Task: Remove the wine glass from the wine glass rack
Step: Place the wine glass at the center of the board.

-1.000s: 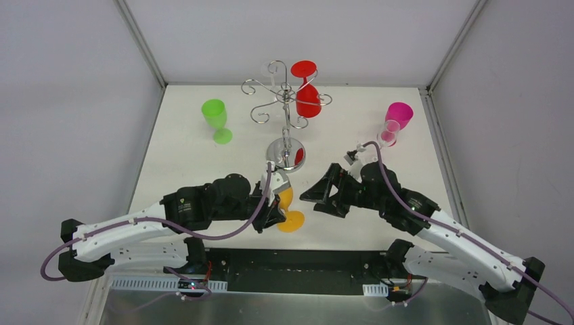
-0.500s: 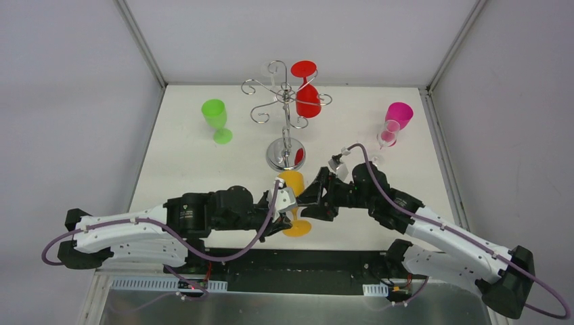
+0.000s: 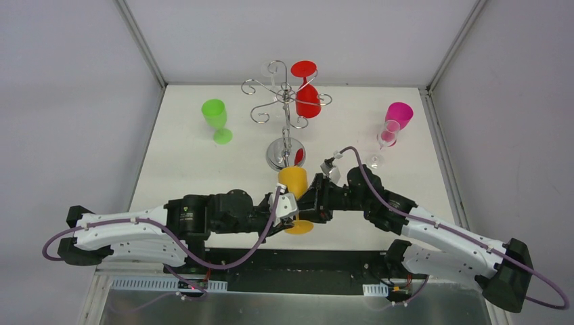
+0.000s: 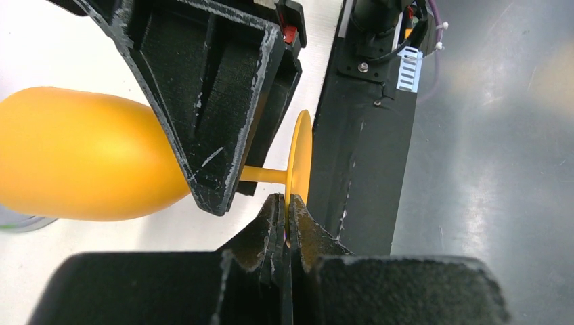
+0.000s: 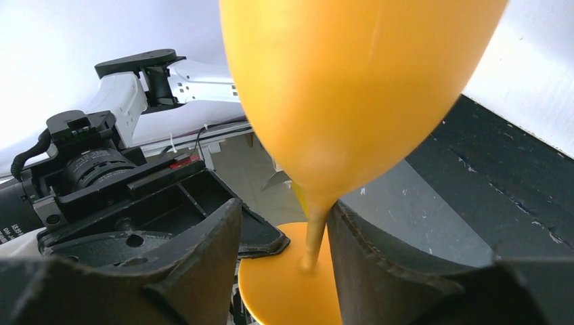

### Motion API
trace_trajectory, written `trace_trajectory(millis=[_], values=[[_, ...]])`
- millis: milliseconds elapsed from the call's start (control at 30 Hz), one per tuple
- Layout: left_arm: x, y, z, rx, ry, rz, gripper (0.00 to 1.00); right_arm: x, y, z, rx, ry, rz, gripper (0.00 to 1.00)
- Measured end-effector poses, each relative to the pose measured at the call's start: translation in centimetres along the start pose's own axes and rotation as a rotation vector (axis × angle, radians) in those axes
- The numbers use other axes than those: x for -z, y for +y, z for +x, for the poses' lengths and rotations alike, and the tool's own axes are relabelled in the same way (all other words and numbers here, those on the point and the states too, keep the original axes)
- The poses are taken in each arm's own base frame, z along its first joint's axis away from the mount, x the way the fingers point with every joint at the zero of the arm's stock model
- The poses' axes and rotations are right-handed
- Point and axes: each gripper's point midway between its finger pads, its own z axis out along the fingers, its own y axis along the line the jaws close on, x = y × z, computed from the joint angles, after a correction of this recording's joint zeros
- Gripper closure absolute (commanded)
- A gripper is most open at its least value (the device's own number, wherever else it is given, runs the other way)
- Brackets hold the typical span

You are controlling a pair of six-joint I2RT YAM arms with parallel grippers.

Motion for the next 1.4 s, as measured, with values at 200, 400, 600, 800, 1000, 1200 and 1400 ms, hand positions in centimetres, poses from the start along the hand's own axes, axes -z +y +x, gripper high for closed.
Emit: trace_trajectory(millis=[200, 400, 600, 800, 1000, 1200, 1400], values=[[0.0, 0.0, -0.5, 0.001, -0.024, -0.005, 1.0, -0.1, -0.1, 0.1, -0.009, 0.004, -0.002, 0.55], [-0.2, 0.1, -0.3, 0.002, -0.043, -0.009, 1.0, -0.6, -0.6, 0.3, -0.02, 0.013, 0.013, 0.68], [0.0, 0.0, -0.7, 0.002, -0.061, -0.009, 1.0, -0.7, -0.7, 0.3, -0.024, 0.017, 0.014, 0.83], [0.0, 0.1, -0.8, 0.005, -0.078, -0.012, 0.93, -0.7, -0.8, 0.4, -0.027, 0.019, 0.017, 1.0], [0.0, 0.1, -0.4, 0.021, -0.082, -0.014, 0.75, -0.8, -0.5, 0.6, -0.025, 0.024, 0.005, 1.0], [0.7, 0.0, 0.3, 0.059, -0.091, -0.01, 0.56, -0.8, -0.3, 0.6, -0.024, 0.025, 0.001, 1.0], [2.2, -0.1, -0.6, 0.112, -0.151, 0.004, 0.44, -0.4, -0.3, 0.7, 0.005, 0.023, -0.003, 1.0]])
